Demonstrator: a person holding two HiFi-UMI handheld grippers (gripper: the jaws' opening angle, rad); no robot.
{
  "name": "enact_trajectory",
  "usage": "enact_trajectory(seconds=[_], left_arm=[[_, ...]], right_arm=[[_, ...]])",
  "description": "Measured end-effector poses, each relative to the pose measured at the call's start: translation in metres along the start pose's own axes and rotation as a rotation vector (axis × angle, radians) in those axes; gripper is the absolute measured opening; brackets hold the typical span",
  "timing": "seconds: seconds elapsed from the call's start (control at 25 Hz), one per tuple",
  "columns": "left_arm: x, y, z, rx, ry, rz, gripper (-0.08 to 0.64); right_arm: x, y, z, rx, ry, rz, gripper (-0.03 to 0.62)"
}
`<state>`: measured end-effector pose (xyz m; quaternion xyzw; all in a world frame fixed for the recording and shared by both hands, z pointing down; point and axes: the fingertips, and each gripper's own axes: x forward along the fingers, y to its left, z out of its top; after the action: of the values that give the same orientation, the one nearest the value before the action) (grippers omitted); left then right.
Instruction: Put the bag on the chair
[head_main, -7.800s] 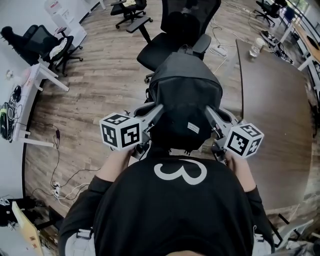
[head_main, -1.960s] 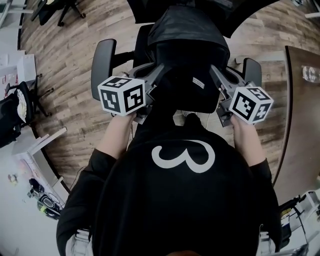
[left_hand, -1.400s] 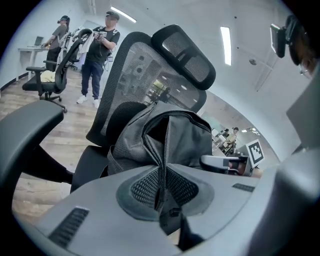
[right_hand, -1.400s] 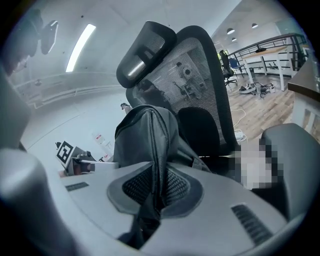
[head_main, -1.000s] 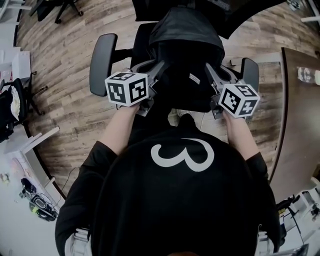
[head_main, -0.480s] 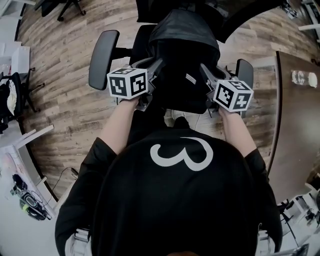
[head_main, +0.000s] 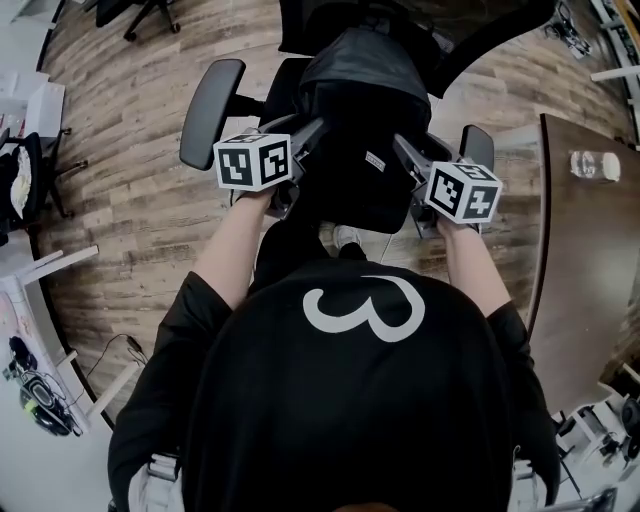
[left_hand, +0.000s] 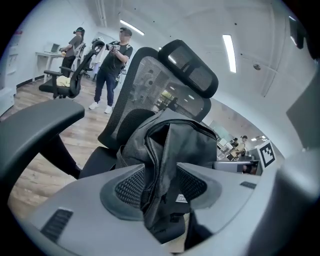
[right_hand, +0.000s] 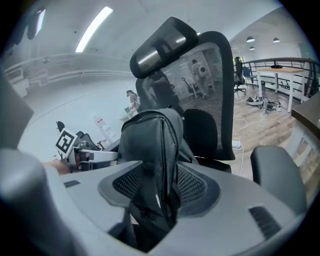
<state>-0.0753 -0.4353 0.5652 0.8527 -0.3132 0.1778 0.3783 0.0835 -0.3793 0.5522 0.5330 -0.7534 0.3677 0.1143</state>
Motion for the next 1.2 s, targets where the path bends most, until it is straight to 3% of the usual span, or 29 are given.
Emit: enact_trajectory(seconds=[0.2, 0.4, 0.56, 0.72, 1.0, 1.2], left_arm=[[-0.026, -0.021, 0.000, 0.012, -0.030, 0.006, 0.210], [-0.058, -0.055, 0.003, -0.002, -0.081, 0.002, 0.212], [-0.086, -0.102, 0.016, 0.028, -0.135, -0.064, 0.210], [-0.112, -0.149, 0.028, 0.067, -0.186, -0.153, 0.207], [-0.167, -0.192, 0.050, 0.128, -0.253, -0.285, 0.091], [-0.213, -0.211, 0.048, 0.208, -0.278, -0.325, 0.034]], right_arm=[[-0.030, 0.008, 0.012, -0.056, -0.026, 0.015, 0.199], [-0.071, 0.042, 0.030, -0.116, -0.064, 0.139, 0.198], [-0.109, 0.079, 0.051, -0.162, -0.115, 0.265, 0.195], [-0.136, 0.108, 0.067, -0.189, -0.148, 0.342, 0.113], [-0.157, 0.165, 0.075, -0.245, -0.173, 0.452, 0.066], [-0.176, 0.201, 0.060, -0.254, -0.182, 0.469, 0.043]])
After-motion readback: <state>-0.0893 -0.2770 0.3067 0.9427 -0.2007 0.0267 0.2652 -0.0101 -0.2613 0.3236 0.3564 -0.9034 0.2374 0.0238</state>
